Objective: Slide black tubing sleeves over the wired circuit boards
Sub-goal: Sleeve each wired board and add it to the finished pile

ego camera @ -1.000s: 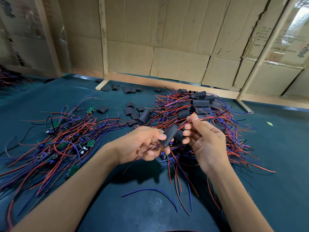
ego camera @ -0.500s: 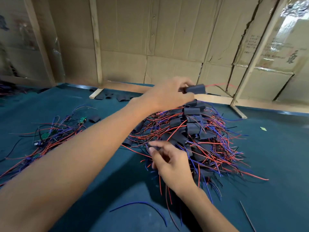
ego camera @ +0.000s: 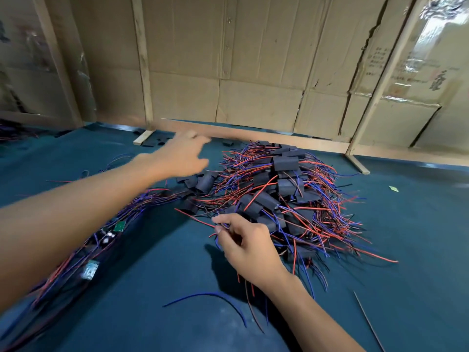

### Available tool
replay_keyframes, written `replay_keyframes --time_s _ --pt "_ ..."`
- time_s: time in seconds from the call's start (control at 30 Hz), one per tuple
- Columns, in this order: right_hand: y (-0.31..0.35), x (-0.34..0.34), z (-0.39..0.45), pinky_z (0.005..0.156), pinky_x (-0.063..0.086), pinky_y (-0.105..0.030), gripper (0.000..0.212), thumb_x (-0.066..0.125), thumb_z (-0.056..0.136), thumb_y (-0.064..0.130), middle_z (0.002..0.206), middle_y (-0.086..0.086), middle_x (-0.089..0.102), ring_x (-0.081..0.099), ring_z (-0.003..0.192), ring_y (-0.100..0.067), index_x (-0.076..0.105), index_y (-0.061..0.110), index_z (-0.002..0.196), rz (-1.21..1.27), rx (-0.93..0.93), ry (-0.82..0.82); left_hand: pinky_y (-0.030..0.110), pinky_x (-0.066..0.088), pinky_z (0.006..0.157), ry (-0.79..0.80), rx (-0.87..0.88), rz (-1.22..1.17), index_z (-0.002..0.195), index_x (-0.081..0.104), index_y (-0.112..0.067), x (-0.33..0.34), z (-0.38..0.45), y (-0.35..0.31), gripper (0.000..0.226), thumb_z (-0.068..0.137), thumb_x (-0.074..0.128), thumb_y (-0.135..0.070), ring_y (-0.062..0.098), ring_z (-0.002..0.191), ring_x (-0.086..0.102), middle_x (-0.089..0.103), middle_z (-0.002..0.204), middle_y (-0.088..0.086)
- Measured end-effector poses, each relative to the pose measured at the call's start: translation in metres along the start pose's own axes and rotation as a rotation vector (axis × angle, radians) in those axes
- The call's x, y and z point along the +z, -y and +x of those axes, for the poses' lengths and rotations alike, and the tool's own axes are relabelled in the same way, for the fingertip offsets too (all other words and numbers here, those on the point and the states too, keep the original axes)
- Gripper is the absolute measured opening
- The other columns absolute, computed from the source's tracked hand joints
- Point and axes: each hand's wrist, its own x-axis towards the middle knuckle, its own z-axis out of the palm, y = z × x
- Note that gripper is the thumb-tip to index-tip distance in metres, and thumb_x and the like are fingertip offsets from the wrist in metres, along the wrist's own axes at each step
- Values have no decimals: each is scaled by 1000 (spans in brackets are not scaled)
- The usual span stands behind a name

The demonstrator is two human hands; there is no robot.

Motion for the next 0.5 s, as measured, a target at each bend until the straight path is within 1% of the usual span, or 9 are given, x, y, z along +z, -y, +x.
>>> replay_keyframes --time_s 0.07,0.1,0.13,0.17,0.2,0.27,0.37,0.43,0.5 --pt "-1 0 0 60 48 -32 22 56 95 31 57 8 58 54 53 -13 70 26 112 8 7 -9 52 35 109 241 -291 202 144 42 -23 6 -15 39 63 91 58 -52 41 138 32 35 149 16" --pt "-2 1 0 61 50 -33 21 57 95 31 58 7 60 56 54 -14 70 27 110 11 8 -11 51 38 107 356 -375 265 139 47 -22 11 -25 53 62 90 56 -59 40 136 35 38 147 16" --pt "-2 2 0 62 51 -34 20 57 94 31 59 8 60 57 54 -15 70 28 109 13 6 -13 47 42 106 434 -398 277 132 54 -19 16 -33 64 60 90 54 -63 39 131 43 46 143 15" --pt "-3 2 0 62 52 -34 19 58 93 30 59 8 60 58 54 -16 70 28 108 10 4 -14 42 46 102 459 -378 249 122 62 -15 21 -40 71 57 91 54 -62 37 123 52 57 134 15" --pt "-3 3 1 62 52 -35 18 58 93 29 59 7 61 57 53 -17 70 27 107 4 3 -15 39 50 96 429 -345 196 113 68 -13 24 -45 75 52 93 55 -59 34 114 59 65 123 14" --pt "-5 4 2 62 51 -36 17 59 92 27 60 3 61 56 53 -18 71 27 105 -7 1 -19 36 53 89 323 -300 89 102 74 -12 24 -52 79 40 94 60 -49 31 102 65 73 106 12" --pt "-7 4 3 59 51 -37 15 59 93 26 60 0 61 56 52 -22 70 28 102 5 17 -7 31 52 86 298 -269 -28 98 76 -18 20 -55 79 31 92 65 -47 24 97 65 74 98 2" --pt "-7 4 2 58 51 -37 14 59 93 26 61 -2 62 56 53 -23 70 29 101 20 31 4 28 50 85 337 -261 -99 96 76 -25 18 -54 78 28 86 72 -50 18 95 64 72 95 -6" --pt "-6 4 1 57 51 -36 14 59 93 26 61 -4 62 55 53 -24 70 28 101 23 36 10 27 49 85 405 -237 -69 101 73 -27 14 -53 74 31 80 79 -49 16 95 62 69 96 -9"
